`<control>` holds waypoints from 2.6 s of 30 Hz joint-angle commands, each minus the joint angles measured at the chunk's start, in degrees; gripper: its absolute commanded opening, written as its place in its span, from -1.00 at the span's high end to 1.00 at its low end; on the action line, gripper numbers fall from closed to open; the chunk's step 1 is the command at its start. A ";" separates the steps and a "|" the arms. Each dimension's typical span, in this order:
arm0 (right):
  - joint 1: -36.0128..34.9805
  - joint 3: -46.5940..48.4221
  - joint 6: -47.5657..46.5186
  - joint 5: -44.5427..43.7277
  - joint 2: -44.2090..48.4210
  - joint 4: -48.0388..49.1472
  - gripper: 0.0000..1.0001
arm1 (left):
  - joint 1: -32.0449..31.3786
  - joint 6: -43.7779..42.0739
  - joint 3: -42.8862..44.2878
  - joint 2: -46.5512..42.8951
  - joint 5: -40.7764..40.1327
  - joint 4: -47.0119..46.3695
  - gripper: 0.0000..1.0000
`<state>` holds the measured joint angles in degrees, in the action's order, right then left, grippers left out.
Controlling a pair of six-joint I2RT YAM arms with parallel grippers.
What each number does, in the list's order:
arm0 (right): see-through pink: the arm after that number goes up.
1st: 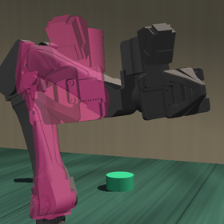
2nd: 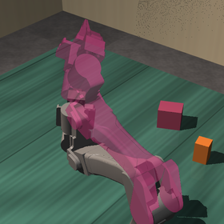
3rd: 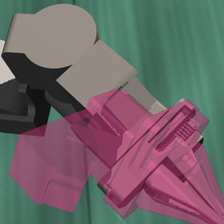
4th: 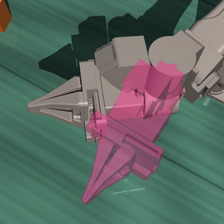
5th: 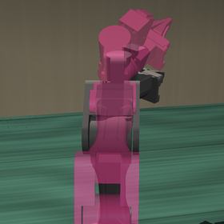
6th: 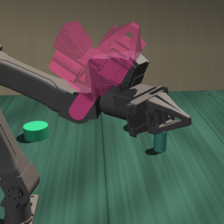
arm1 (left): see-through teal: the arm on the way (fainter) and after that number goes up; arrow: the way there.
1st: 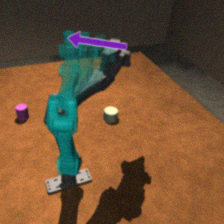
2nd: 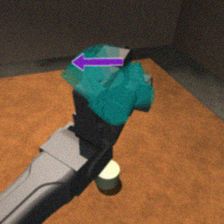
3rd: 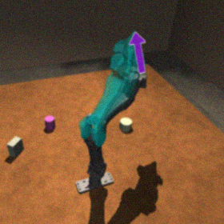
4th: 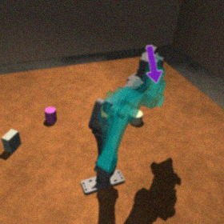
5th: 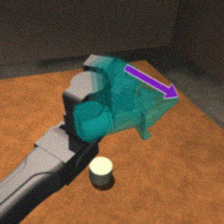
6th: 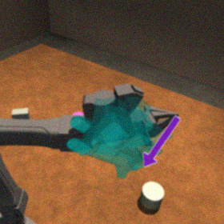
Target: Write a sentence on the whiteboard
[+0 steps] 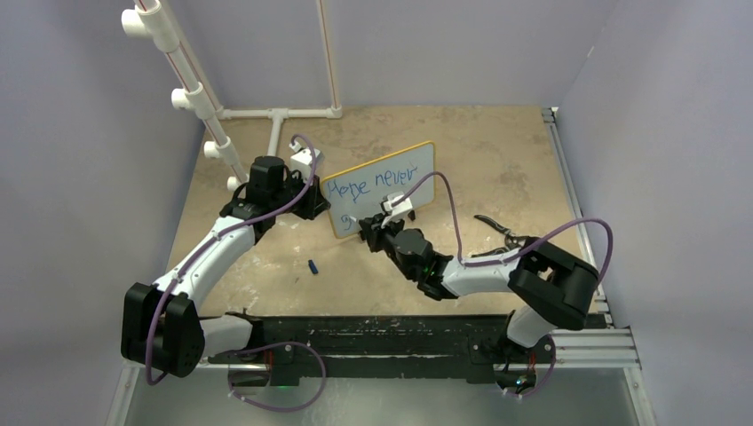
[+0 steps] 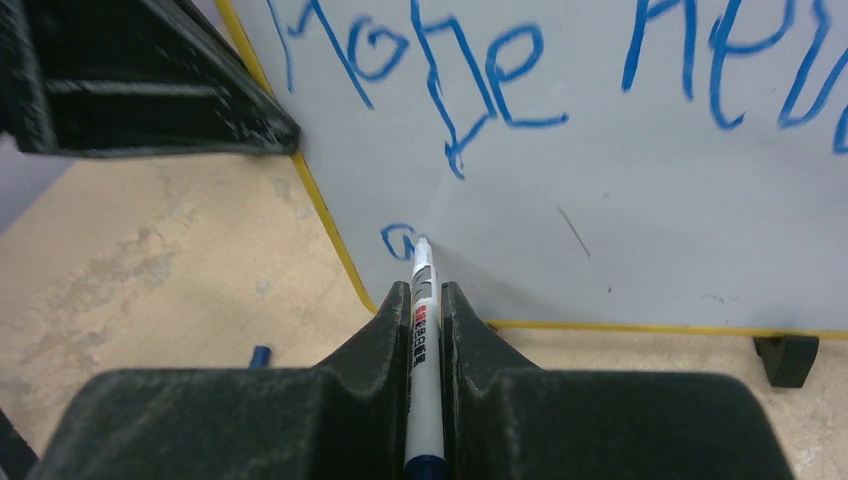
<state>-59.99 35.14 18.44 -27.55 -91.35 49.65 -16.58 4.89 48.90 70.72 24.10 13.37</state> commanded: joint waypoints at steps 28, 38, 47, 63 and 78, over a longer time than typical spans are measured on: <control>0.04 -0.26 1.16 -2.85 1.94 2.30 1.00 | -0.56 -0.31 0.35 0.22 0.78 -0.62 1.00; 0.00 0.58 0.66 -3.91 1.54 3.04 1.00 | -0.56 -0.31 0.34 0.12 0.76 -0.61 1.00; 0.04 0.95 0.70 -5.22 -0.08 1.83 1.00 | -0.56 -0.29 0.34 0.04 0.73 -0.56 1.00; -0.04 -0.65 3.12 -4.62 -0.52 -1.20 1.00 | -0.56 -0.29 0.40 -0.01 0.77 -0.53 1.00; -1.22 -2.98 0.39 -2.13 5.15 3.27 1.00 | -0.56 -0.31 0.42 0.09 0.67 -0.53 1.00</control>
<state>-60.49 33.15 20.53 -30.30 -89.82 47.72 -16.64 4.91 48.90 70.76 23.86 13.37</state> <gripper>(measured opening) 0.122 0.075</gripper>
